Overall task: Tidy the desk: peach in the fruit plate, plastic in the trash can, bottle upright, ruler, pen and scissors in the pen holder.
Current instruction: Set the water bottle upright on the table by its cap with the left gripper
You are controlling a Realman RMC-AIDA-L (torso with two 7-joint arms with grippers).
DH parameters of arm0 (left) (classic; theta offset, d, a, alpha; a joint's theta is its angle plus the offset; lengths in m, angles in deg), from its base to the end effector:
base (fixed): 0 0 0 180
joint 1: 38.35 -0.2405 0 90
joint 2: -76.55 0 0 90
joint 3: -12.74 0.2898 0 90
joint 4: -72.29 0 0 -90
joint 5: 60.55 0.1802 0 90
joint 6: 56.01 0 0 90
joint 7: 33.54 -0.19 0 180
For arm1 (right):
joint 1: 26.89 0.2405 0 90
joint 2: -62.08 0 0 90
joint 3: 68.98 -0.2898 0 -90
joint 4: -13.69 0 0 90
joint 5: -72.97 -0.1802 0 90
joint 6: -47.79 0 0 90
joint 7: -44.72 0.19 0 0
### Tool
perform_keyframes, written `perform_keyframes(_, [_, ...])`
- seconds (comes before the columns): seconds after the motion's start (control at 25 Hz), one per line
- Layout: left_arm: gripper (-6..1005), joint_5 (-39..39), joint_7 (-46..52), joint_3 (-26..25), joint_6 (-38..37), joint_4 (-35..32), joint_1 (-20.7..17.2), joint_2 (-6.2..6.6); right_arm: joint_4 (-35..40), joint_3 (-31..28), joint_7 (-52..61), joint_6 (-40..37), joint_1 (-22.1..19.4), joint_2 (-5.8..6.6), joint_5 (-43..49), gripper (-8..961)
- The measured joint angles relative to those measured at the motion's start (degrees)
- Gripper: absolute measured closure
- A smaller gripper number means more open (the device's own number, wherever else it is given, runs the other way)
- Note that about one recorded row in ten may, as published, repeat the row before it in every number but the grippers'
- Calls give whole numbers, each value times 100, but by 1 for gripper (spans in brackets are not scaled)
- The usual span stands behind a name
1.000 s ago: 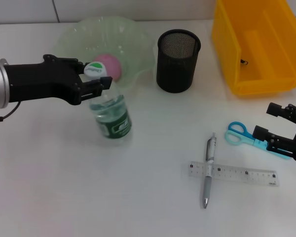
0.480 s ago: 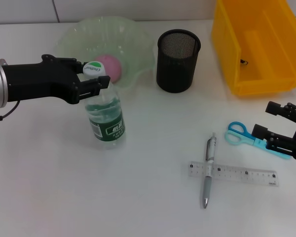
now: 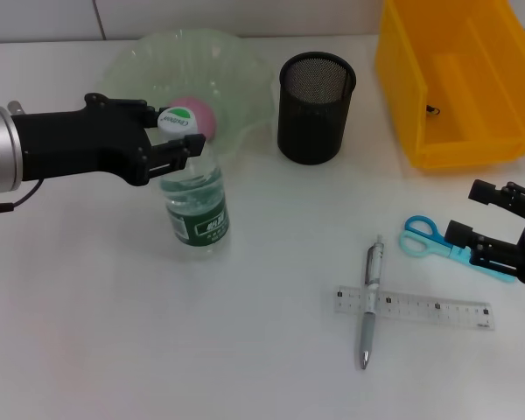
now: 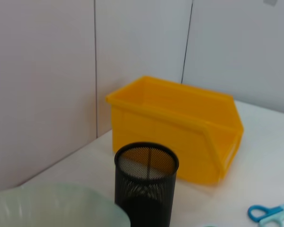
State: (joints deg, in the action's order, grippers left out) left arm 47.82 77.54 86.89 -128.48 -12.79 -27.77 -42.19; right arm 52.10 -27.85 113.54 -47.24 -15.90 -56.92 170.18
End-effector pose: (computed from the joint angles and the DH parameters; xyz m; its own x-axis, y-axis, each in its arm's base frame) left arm -0.2185 0.3153 -0.0255 0.8809 0.3002 0.3658 0.4336 -0.8217 -0.3699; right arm 0.3051 0.2589 -0.0226 0.6592 -0.2756 -0.6996 -0.5795 -0.7791 -0.2392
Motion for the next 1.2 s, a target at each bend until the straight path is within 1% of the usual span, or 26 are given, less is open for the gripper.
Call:
perform_keyframes(0.12, [462, -299, -160, -47, 49, 58, -28, 1, 0, 1, 0, 2, -8, 0, 0, 126])
perform_keyframes(0.36, [440, -372, -235, -67, 91, 117, -21, 19, 0, 0, 0, 3, -32, 0, 0, 126])
perform_keyframes(0.52, [310, -501, -300, -55, 8, -96, -89, 13, 2, -32, 0, -5, -50, 2, 0, 126])
perform_keyframes(0.6, [245, -805, -532, -34, -96, -398, -262, 11, 21, -57, 9, -25, -52, 4, 0, 126])
perform_keyframes(0.64, [231, -1109, -789, -23, -208, -552, -378, 10, 58, -82, 41, -49, -55, 7, 1, 126])
perform_keyframes(0.72, [202, -1539, -1136, -13, -426, -635, -495, 10, 216, -130, 243, -85, -64, 18, 1, 126])
perform_keyframes(0.8, [174, -1907, -1558, -10, -702, -580, -589, 11, 475, -167, 587, -90, -83, 37, 0, 126])
perform_keyframes(0.88, [177, -2203, -2116, 14, -1021, -312, -665, 3, 780, -177, 968, -98, -103, 57, 1, 126])
perform_keyframes(0.92, [178, -2248, -2287, 38, -1095, -156, -676, 0, 1157, -200, 1342, -162, -117, 69, 26, 126])
perform_keyframes(0.96, [179, -2322, -2533, 73, -1196, 79, -692, -4, 1157, -200, 1342, -162, -117, 69, 26, 126])
perform_keyframes(1.16, [185, -2548, -3566, 188, -1522, 1379, -630, 0, 2055, -282, 2021, -525, -93, 76, 79, 127])
perform_keyframes(1.2, [185, -2598, -3927, 192, -1630, 1729, -596, 0, 2188, -285, 2129, -580, -75, 79, 90, 127])
